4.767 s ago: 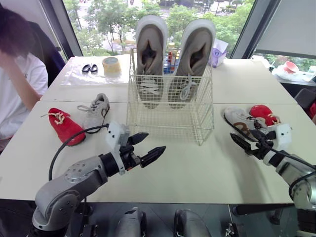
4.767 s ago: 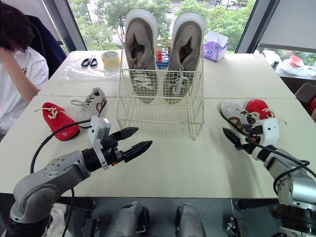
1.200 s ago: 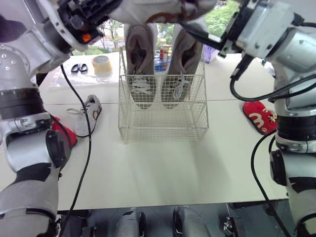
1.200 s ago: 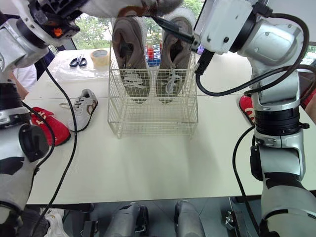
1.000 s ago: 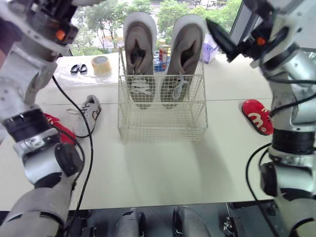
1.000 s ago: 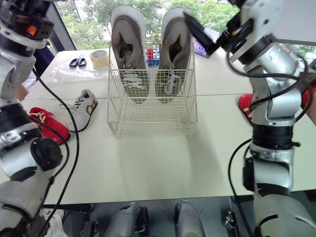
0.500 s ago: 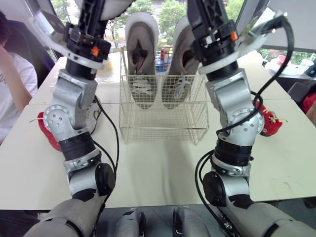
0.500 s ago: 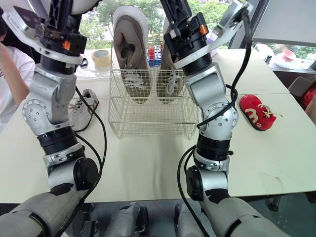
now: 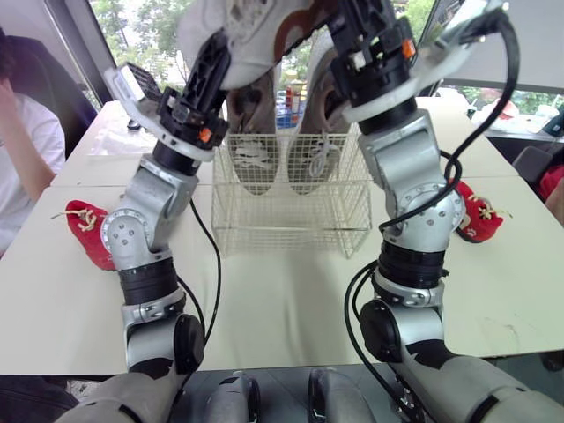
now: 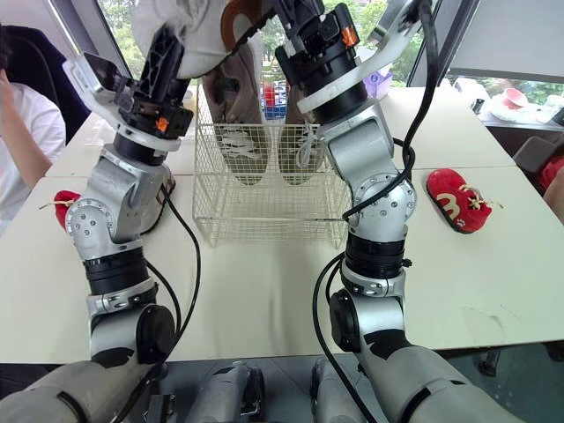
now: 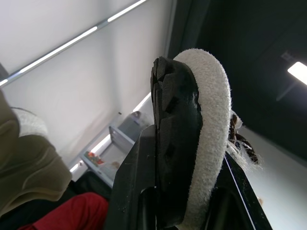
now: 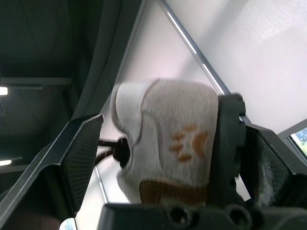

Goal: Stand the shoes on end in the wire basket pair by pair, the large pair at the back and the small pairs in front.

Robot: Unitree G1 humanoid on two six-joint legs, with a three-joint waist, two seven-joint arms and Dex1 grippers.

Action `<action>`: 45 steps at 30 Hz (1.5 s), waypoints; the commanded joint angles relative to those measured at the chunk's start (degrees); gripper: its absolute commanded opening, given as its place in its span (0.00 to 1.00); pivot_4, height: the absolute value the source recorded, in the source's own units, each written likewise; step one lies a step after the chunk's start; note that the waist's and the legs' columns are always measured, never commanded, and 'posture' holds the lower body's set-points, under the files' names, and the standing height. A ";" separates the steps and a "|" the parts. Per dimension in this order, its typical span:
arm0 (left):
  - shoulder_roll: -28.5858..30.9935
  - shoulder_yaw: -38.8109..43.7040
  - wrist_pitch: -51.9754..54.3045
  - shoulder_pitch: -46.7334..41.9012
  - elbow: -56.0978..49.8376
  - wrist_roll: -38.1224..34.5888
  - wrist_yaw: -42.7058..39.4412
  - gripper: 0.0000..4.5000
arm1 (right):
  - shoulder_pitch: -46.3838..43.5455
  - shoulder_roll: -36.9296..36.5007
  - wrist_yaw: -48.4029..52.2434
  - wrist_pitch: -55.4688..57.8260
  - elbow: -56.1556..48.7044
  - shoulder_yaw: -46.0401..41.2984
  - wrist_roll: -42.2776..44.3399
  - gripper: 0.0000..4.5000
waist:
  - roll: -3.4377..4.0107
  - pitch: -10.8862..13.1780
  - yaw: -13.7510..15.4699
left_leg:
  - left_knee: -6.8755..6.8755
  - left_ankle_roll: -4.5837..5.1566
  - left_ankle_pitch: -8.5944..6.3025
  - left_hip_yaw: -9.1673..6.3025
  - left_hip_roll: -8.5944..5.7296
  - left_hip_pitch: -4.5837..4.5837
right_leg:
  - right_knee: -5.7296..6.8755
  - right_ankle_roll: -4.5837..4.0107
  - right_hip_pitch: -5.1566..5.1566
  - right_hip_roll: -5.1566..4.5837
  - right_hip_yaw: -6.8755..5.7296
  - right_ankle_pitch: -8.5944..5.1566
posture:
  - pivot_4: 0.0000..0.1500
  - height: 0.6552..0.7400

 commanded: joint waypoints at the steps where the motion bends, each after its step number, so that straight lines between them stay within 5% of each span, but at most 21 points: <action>1: 0.65 -1.80 -0.33 0.27 -2.18 1.16 -0.41 0.06 | -2.16 -0.04 0.52 -0.90 -1.73 0.21 0.20 0.79 | 0.00 0.00 0.05 | 0.00 0.02 -0.01 0.00 0.00 0.00 | 0.00 0.00 0.00 0.00 0.00 0.00 | 1.00 1.00; 7: 2.00 -3.43 -0.56 1.29 -3.31 3.59 -0.15 0.06 | -1.88 -0.54 -0.14 0.13 -2.32 0.34 0.92 0.19 | 0.00 0.00 0.00 | 0.00 0.05 -0.03 0.00 0.01 -0.01 | -0.01 0.00 0.00 0.00 0.00 0.00 | 1.00 1.00; 16: 6.82 -5.24 1.02 7.76 -11.44 5.10 3.29 0.99 | -3.42 -0.80 -2.14 -0.20 -3.02 -0.99 2.02 0.15 | 0.01 0.00 -0.10 | -0.04 0.05 -0.03 0.01 0.03 -0.01 | -0.02 0.00 -0.03 -0.01 0.01 0.00 | 1.00 1.00; 20: 13.50 -6.67 0.61 14.11 -17.33 15.52 6.13 0.99 | -5.52 -6.13 -0.49 0.26 -2.36 -3.44 1.38 0.15 | 0.04 0.02 -0.09 | -0.06 0.05 -0.04 0.01 0.02 -0.01 | -0.02 -0.01 -0.04 -0.01 0.00 -0.01 | 1.00 1.00; 24: 21.18 -5.47 0.97 19.51 -25.54 20.40 9.82 0.99 | -5.71 -23.46 8.94 4.67 2.79 -6.56 -2.01 0.15 | -0.04 0.03 0.34 | -0.07 0.13 -0.09 -0.03 0.02 -0.09 | -0.11 -0.03 -0.05 -0.03 -0.05 -0.01 | 1.00 1.00; 30: 24.90 -4.97 1.18 24.59 -32.19 19.74 14.17 0.99 | -5.68 -41.33 30.17 4.12 15.70 -2.19 -13.80 0.15 | -0.02 0.03 -0.12 | -0.08 0.29 -0.19 0.08 -0.06 -0.11 | -0.29 -0.07 -0.06 -0.15 0.02 -0.04 | 1.00 1.00; 45: 26.42 -4.36 0.43 29.52 -32.79 16.65 15.32 0.99 | -4.61 -40.04 56.70 -15.96 32.51 12.63 -40.08 0.15 | -0.02 0.04 0.23 | -0.13 0.11 -0.09 0.11 0.07 -0.09 | -0.21 -0.03 -0.12 -0.01 0.03 -0.02 | 1.00 1.00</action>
